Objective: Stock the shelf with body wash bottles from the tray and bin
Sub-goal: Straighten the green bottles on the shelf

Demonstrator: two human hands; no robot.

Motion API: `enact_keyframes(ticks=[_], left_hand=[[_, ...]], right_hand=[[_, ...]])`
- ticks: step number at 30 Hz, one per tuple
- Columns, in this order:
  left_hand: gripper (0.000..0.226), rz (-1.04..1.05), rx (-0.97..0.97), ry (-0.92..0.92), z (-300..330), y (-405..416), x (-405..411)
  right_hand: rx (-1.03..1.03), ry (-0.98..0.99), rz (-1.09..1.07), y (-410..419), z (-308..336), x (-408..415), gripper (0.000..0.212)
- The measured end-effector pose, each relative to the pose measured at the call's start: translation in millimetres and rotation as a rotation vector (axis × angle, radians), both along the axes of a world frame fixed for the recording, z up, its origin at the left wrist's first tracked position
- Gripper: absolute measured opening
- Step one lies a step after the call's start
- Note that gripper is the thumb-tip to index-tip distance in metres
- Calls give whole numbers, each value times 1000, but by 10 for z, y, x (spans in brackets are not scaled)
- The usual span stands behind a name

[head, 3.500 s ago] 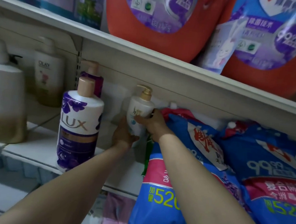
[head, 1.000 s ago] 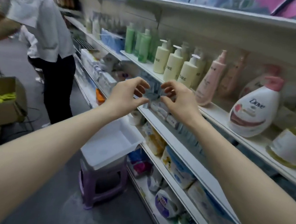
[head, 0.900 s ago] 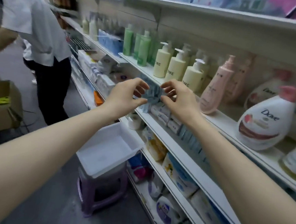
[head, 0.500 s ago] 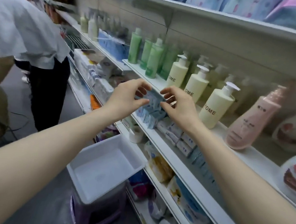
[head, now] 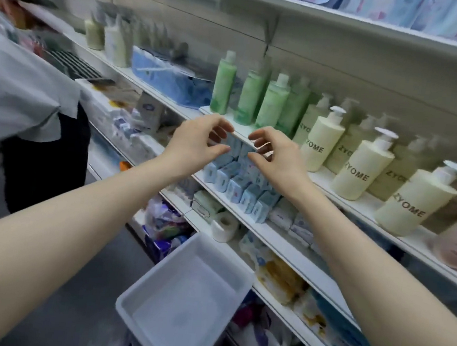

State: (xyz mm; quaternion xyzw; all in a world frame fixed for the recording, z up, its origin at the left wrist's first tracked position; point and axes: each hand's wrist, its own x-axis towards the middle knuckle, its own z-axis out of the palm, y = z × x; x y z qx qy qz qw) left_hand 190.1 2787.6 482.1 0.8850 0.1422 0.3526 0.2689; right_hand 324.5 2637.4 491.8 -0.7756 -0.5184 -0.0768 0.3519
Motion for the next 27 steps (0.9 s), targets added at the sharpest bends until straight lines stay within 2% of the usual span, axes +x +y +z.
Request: enact_keyframes(ticks=[9,21,27], left_hand=[[29,-139,-32,-2,92,1129,-2],[32,-226,-37,-21,7,1936,816],[41,-256,-68,-6,-85,2316,1139]], right_hand=[[-5,27,-163,970,68,-222,27],[27,85,-317,1683,41,334,24],[12,165,-386,2075,-45,546,32]])
